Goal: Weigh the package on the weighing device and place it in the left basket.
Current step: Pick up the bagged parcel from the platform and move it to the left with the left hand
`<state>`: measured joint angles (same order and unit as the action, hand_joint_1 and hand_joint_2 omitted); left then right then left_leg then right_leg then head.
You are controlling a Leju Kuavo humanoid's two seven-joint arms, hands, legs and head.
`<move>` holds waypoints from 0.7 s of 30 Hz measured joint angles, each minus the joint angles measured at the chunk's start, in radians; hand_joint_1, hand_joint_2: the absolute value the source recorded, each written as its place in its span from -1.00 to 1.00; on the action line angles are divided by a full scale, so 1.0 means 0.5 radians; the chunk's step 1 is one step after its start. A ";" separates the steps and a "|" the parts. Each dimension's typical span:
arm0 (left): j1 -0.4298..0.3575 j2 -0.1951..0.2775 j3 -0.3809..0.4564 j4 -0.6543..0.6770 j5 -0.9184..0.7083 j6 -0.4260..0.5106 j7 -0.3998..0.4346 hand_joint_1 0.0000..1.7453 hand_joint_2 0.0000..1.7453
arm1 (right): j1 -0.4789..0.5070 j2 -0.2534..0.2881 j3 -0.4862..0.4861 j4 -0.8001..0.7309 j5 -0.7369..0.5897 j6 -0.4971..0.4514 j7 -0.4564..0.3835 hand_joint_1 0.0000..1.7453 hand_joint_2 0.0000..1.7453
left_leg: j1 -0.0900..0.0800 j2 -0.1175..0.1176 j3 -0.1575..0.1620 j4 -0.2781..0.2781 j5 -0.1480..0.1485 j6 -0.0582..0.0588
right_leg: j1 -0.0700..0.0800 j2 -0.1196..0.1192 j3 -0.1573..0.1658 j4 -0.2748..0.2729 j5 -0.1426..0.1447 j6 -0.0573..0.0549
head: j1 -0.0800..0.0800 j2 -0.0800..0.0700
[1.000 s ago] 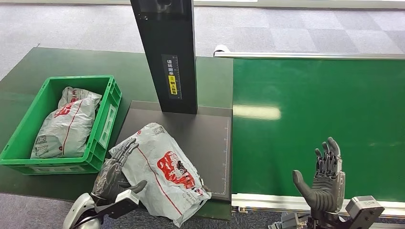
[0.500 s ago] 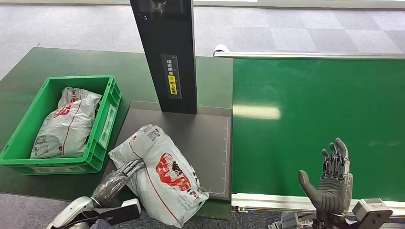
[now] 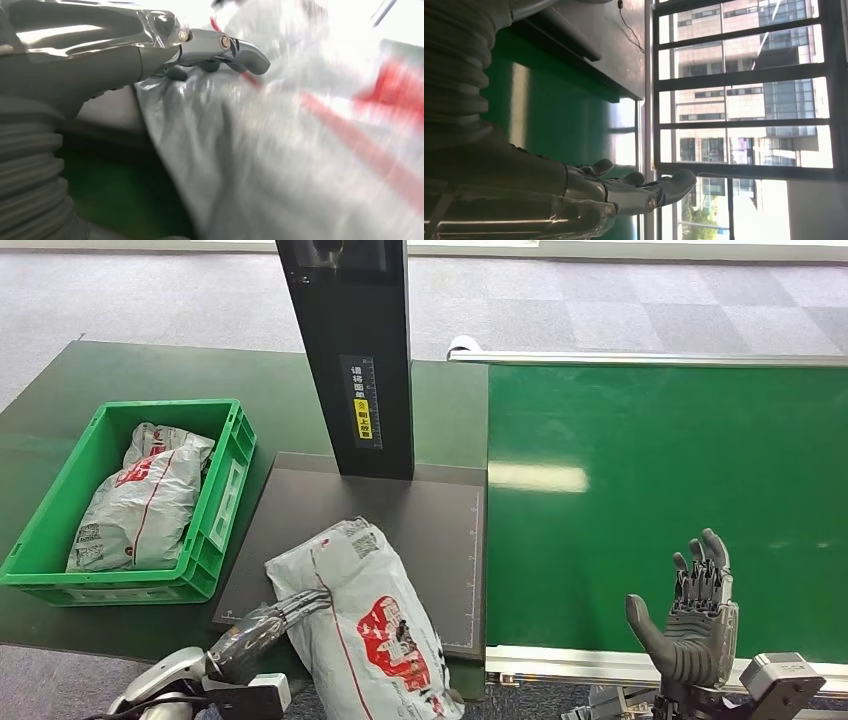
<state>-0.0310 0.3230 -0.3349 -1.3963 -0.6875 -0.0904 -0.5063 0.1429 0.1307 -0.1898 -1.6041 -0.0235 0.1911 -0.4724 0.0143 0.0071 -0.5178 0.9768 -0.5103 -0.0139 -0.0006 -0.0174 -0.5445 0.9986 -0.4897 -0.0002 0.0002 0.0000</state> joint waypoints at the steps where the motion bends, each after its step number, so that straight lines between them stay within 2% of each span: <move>1: -0.033 -0.045 -0.038 0.029 0.042 0.042 -0.020 -1.00 1.00 | -0.003 0.001 0.005 0.000 0.000 -0.002 0.000 -1.00 1.00 | -0.001 0.000 0.000 0.000 0.000 0.000 | -0.001 0.000 0.000 0.000 0.000 0.000 | 0.000 0.000; 4: -0.124 -0.158 -0.128 0.093 0.118 0.120 -0.045 -1.00 1.00 | -0.008 0.001 0.018 0.000 0.000 -0.008 -0.005 -1.00 1.00 | -0.002 0.000 -0.001 0.001 0.000 0.001 | -0.002 0.000 -0.001 0.000 0.001 0.001 | 0.000 0.000; 5: -0.146 -0.185 -0.150 0.106 0.134 0.129 -0.047 -0.72 1.00 | -0.009 0.001 0.021 0.000 0.000 -0.009 -0.008 -1.00 1.00 | -0.002 0.000 -0.001 0.001 0.000 0.001 | -0.003 0.001 -0.001 0.000 0.001 0.001 | -0.001 0.000; 8: -0.182 -0.257 -0.188 0.122 0.203 0.154 -0.048 0.78 1.00 | -0.009 -0.002 0.028 0.000 -0.007 -0.018 -0.015 -1.00 1.00 | -0.002 0.001 -0.002 0.000 0.000 0.001 | -0.002 0.001 -0.003 0.000 0.001 0.001 | -0.001 0.000; 9: -0.188 -0.281 -0.192 0.120 0.233 0.169 -0.044 1.00 1.00 | -0.009 -0.003 0.029 0.000 -0.012 -0.022 -0.017 -1.00 1.00 | -0.002 0.001 -0.002 0.000 0.000 0.001 | -0.002 0.001 -0.003 0.000 0.001 0.001 | -0.001 0.000; 15: -0.193 -0.389 -0.189 0.083 0.337 0.255 0.001 1.00 1.00 | -0.009 -0.008 0.047 0.000 -0.035 -0.050 -0.025 -1.00 1.00 | -0.001 0.001 -0.004 0.000 0.000 0.001 | -0.001 0.001 -0.004 0.000 0.001 0.001 | -0.001 0.000; 21: -0.192 -0.413 -0.147 0.081 0.389 0.297 -0.006 1.00 1.00 | -0.008 -0.033 0.071 0.010 -0.063 -0.072 -0.045 -1.00 1.00 | -0.001 0.000 -0.004 0.000 0.000 0.001 | -0.001 0.001 -0.004 0.000 0.001 0.001 | -0.001 0.000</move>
<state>-0.1271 0.1167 -0.4084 -1.3558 -0.4931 0.0579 -0.5093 0.1387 0.1140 -0.1545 -1.5990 -0.0550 0.1552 -0.4948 0.0136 0.0073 -0.5198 0.9766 -0.5105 -0.0135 -0.0011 -0.0169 -0.5465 0.9986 -0.4894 0.0003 -0.0001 0.0000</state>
